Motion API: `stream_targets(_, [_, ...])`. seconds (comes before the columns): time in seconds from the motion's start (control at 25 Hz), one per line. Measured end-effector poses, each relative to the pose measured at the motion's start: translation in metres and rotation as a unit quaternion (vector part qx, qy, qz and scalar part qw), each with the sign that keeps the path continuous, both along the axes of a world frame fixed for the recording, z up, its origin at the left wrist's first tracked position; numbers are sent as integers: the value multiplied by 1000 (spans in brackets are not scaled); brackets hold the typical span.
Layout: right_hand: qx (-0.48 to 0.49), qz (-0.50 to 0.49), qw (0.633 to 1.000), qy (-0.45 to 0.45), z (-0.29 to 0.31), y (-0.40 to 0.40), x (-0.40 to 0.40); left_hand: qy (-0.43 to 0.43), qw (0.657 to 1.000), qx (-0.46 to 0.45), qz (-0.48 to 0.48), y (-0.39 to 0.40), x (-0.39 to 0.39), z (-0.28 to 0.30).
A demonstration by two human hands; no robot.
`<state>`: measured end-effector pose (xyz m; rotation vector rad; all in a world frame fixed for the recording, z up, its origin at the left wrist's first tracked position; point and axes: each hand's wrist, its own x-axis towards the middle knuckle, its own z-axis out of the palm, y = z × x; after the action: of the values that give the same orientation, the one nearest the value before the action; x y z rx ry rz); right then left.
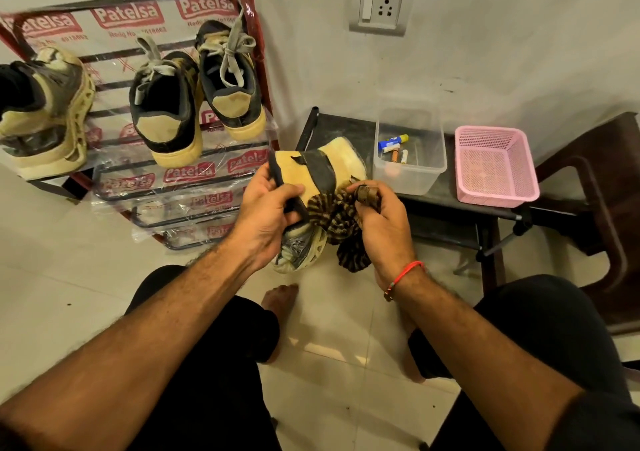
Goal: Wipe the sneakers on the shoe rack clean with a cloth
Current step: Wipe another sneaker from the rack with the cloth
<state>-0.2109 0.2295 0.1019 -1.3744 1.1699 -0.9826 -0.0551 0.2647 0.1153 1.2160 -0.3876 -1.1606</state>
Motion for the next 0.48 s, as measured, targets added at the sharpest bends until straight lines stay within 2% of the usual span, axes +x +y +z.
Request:
stream_targets(0.12, [-4,-8,1000,-14,0,-8,-2,14,1000,-5,-24,1,1,3])
stream_targets(0.24, [49,-13,999,-19,-2,-22,-8,26,997,-11,-78,5,-5,6])
stream_targets(0.28, [64,-20,998,-19,-1,-25,-10,-11,994,-13,-109,8,-6,7])
stream_targets(0.32, [73,-28,996,-32,0,-28,-13,-103,982,-20,-156,12,-7,8])
stream_targets(0.36, [77,-34,995,-54,2,-31,-16,-246,945,-30,-213,13,-6,6])
stream_targets(0.44, [63,-40,992,-97,8,-36,-19,-529,803,-64,-268,13,-5,-3])
stream_targets(0.48, [53,-43,992,-111,10,-40,-20,-598,755,-75,-260,11,-1,-10])
